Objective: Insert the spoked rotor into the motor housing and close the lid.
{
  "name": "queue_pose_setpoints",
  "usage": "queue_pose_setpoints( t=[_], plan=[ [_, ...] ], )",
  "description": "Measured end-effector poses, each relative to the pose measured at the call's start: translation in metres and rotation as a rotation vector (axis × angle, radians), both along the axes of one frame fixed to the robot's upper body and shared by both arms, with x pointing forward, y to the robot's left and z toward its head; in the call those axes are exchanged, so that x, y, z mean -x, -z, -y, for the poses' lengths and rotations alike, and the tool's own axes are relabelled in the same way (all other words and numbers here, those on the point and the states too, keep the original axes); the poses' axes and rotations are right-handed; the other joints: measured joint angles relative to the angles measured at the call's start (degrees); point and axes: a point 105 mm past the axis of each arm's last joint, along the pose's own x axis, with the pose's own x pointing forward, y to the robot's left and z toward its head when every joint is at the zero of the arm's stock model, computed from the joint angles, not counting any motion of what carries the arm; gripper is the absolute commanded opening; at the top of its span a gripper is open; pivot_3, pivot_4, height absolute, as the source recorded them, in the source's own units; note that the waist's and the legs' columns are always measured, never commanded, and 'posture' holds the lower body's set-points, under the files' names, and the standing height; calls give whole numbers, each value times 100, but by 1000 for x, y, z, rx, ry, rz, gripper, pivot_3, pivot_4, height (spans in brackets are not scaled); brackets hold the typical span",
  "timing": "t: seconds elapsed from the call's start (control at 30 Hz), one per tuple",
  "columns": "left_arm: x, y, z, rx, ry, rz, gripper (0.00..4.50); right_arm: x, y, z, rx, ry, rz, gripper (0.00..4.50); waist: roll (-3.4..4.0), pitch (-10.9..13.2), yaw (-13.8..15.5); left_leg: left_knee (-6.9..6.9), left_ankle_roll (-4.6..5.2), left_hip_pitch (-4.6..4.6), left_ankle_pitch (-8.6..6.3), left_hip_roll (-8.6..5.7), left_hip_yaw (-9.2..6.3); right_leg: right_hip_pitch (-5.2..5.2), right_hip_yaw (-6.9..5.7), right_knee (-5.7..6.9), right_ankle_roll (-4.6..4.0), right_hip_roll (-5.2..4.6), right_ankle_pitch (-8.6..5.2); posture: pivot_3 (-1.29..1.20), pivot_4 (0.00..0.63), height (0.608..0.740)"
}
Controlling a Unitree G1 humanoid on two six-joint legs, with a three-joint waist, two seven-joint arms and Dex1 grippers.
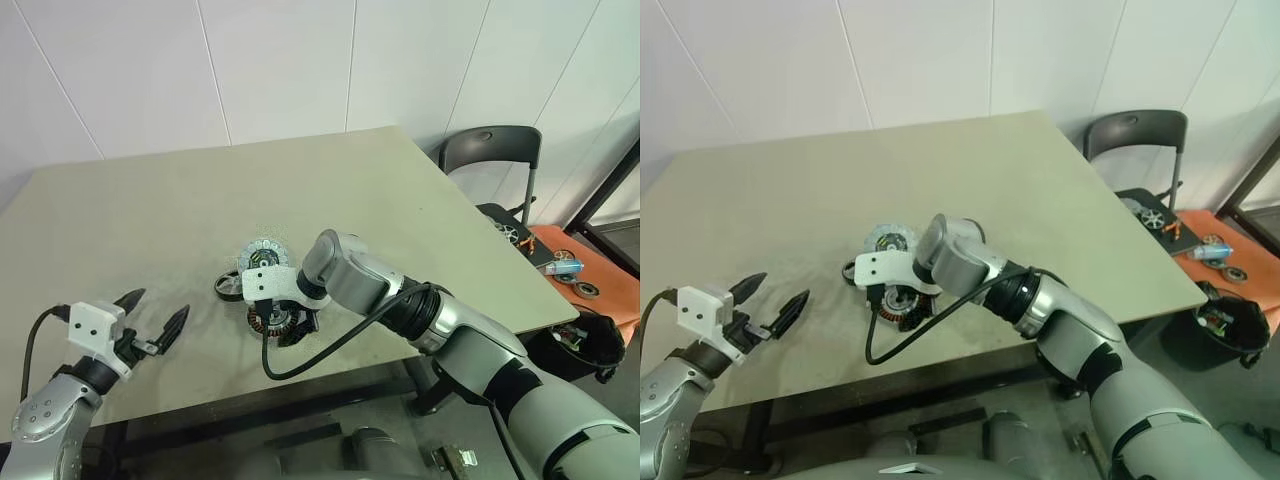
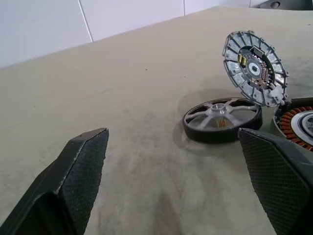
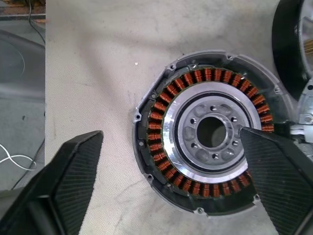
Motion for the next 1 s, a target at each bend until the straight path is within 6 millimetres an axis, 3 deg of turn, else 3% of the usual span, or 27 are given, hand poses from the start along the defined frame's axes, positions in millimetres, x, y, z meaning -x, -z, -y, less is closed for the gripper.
queue_pose_setpoints(
  t=[0.2,0.33,0.4,0.47,0.6,0.8,1.0],
  plan=[
    [-1,2,-1,2,5,3,4500,-11,-54,5,-164,37,12,4460,0,0,7,0,0,0,0,0,-2,2,-1,-3,0,-1,0,0,0,740],
    [-1,2,-1,2,4,2,4500,-24,-78,42,-335,128,-72,4460,-5,-2,20,3,0,-1,0,-5,-1,14,-1,-21,1,-6,0,0,0,740],
    [-2,-1,1,2,9,8,4500,-28,-85,60,-555,123,-85,4460,-29,-18,19,-4,3,3,-2,-2,-4,25,-4,-33,1,-4,0,0,0,740],
    [-3,-3,2,5,14,8,4500,-31,-66,86,-668,131,-45,4460,-39,-24,16,-9,3,2,-2,-1,-1,33,-4,-49,3,-4,1,0,0,740],
    [-6,-9,5,0,29,16,4500,-35,-30,127,-609,231,-51,4460,8,6,-10,-12,5,5,-2,-4,22,26,19,-49,12,-2,7,0,0,740],
    [-6,-10,7,4,35,5,4500,-33,-12,150,-587,244,-59,4460,7,6,14,-21,6,13,-2,1,15,27,15,-46,10,5,7,0,0,740],
    [-5,-9,6,6,40,-9,4500,-21,23,187,-490,293,-130,4460,3,4,77,-12,6,6,-2,-5,17,35,17,-60,11,-1,7,0,0,740]
  ],
)
